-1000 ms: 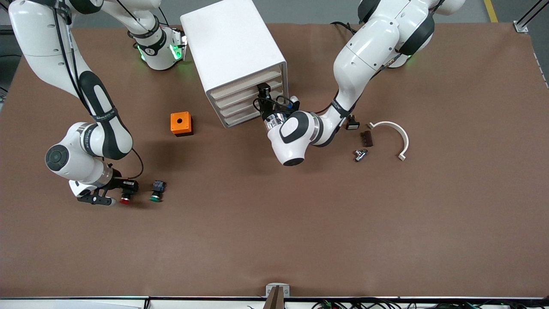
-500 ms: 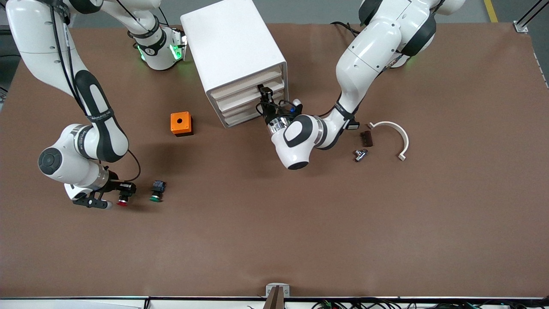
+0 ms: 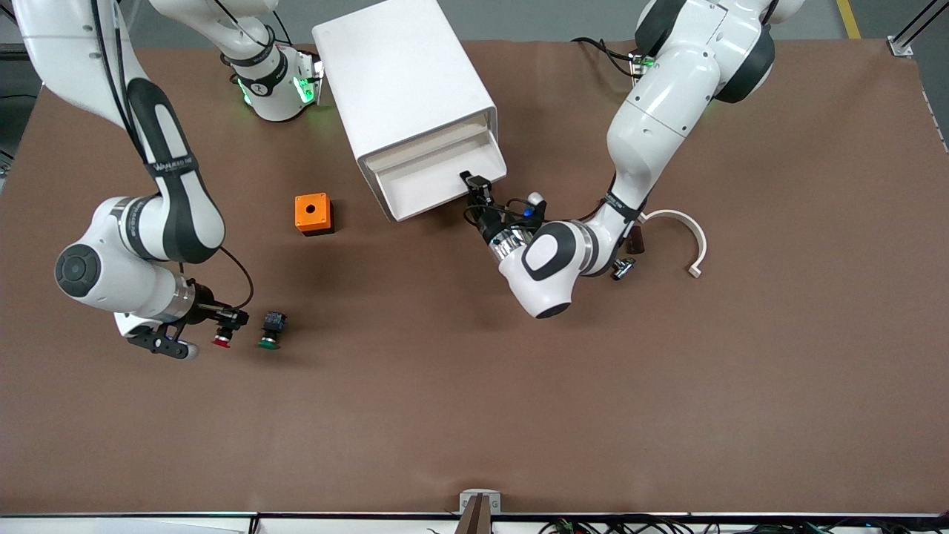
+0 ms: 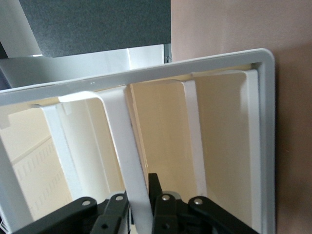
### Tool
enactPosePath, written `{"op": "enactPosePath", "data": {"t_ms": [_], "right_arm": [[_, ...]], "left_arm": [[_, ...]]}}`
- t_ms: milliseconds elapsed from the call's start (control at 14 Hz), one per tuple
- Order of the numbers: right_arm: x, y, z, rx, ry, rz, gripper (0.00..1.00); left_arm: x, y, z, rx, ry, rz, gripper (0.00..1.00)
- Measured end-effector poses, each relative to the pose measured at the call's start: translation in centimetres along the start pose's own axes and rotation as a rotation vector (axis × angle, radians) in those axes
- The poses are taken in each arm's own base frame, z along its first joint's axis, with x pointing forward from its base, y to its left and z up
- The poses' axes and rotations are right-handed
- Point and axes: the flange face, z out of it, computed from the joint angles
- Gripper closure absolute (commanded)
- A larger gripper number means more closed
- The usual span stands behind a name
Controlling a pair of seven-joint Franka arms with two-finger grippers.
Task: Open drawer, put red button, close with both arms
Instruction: 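Carry the red button with the right gripper over the open drawer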
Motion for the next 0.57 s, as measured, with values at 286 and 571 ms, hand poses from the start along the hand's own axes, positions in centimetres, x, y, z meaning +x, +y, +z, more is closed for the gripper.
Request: {"op": "enactPosePath", "data": {"t_ms": [286, 571], "right_arm": [[-6.2, -8.6, -6.5, 0.003, -0.019, 0.148, 1.0], [-13.2, -14.8, -11.7, 0.002, -0.027, 0.294, 1.0]], "left_arm": [[1.0, 0.3, -3.4, -0.017, -0.054, -0.007, 0.86], [1.8, 0.6, -5.7, -0.033, -0.094, -0.017, 0.84]]}}
